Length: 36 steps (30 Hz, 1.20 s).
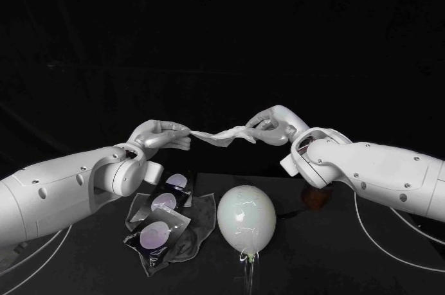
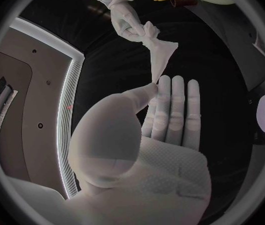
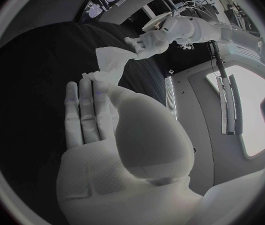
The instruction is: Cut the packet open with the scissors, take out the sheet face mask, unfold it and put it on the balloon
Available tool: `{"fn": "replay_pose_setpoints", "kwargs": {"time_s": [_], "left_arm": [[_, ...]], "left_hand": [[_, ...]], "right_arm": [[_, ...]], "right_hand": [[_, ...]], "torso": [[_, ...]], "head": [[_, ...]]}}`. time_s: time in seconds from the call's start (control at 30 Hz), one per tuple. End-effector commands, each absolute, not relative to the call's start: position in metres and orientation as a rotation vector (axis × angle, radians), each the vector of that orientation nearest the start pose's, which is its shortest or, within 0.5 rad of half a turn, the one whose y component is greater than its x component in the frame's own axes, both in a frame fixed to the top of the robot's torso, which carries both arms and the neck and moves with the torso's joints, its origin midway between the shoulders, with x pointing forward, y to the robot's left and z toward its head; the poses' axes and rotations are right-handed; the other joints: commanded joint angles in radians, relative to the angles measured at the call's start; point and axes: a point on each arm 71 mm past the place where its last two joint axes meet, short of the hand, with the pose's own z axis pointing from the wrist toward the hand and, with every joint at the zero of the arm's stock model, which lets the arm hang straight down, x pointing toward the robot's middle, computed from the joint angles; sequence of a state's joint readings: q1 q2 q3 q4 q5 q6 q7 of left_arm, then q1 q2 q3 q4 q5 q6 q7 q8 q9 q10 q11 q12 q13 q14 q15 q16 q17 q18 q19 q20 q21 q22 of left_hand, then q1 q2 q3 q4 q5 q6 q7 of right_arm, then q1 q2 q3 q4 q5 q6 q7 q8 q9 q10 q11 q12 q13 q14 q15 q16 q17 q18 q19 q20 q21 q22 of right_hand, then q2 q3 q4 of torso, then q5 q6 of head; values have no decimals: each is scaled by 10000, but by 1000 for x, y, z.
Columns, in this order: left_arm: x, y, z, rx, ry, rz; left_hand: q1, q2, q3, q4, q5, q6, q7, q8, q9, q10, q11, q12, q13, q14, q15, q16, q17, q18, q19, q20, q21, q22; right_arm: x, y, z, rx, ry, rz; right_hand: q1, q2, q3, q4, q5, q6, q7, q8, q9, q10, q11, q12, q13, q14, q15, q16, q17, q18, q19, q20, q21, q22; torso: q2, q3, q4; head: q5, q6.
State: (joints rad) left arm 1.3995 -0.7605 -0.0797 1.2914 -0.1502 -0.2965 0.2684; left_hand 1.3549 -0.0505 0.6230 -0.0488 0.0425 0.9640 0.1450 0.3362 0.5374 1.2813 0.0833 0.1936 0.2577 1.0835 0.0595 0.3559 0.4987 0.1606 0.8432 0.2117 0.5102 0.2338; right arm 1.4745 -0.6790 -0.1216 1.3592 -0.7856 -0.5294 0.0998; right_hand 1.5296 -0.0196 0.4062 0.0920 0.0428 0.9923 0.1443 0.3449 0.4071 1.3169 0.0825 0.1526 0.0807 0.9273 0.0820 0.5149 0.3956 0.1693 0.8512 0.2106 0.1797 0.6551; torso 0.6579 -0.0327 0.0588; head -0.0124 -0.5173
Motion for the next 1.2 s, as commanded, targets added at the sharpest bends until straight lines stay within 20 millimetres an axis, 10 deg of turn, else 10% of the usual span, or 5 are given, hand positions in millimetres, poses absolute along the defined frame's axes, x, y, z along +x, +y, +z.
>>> {"fn": "replay_pose_setpoints", "kwargs": {"time_s": [0.03,0.43,0.83,1.2], "left_arm": [[556,236,-106,-9861,13370,-13909],[555,238,-126,-10518,13583,-13954],[552,239,-156,-10940,14589,-14157],[549,232,-166,-10878,15109,-14589]], "left_hand": [[-72,25,10,70,63,-70,88,-21,1917,-160,35,7,20,-160,23,-17,10,76,-139,40,-42,-23],[14,-46,-116,210,67,-673,429,-286,1765,-1431,436,-200,-75,-1281,428,-73,13,-63,-904,363,-517,-258],[-595,-1173,-508,674,62,-1716,793,-1068,900,-2784,944,-730,-653,-2471,882,-234,-195,-129,-1597,765,-1464,-814],[-640,-1554,-1113,942,64,-1884,770,-1069,570,-2919,983,-659,-912,-2915,975,-337,-451,-308,-1857,793,-2066,-1190]], "right_arm": [[545,-174,-63,3112,13046,10028],[543,-166,-59,3091,12749,10225],[542,-161,-56,3046,12520,10364],[541,-157,-56,3075,12465,10378]], "right_hand": [[-100,-17,109,-47,55,68,8,108,485,87,15,-42,-4,73,21,-55,-13,96,-46,-52,66,46],[-185,-45,215,-120,55,75,6,118,485,112,11,-60,-1,95,17,-74,-25,93,-85,-58,124,134],[-235,-61,279,-170,55,82,5,127,487,130,8,-69,2,108,14,-85,-32,91,-108,-62,161,192],[-335,-87,396,-261,54,90,3,139,488,157,5,-89,7,125,12,-108,-45,87,-162,-67,229,300]], "torso": [[6,-5,0],[-12,2,-6],[-5,-5,-2],[-10,-5,-5]], "head": [[-19,-11],[-44,-18],[-91,-25],[-91,-29]]}}
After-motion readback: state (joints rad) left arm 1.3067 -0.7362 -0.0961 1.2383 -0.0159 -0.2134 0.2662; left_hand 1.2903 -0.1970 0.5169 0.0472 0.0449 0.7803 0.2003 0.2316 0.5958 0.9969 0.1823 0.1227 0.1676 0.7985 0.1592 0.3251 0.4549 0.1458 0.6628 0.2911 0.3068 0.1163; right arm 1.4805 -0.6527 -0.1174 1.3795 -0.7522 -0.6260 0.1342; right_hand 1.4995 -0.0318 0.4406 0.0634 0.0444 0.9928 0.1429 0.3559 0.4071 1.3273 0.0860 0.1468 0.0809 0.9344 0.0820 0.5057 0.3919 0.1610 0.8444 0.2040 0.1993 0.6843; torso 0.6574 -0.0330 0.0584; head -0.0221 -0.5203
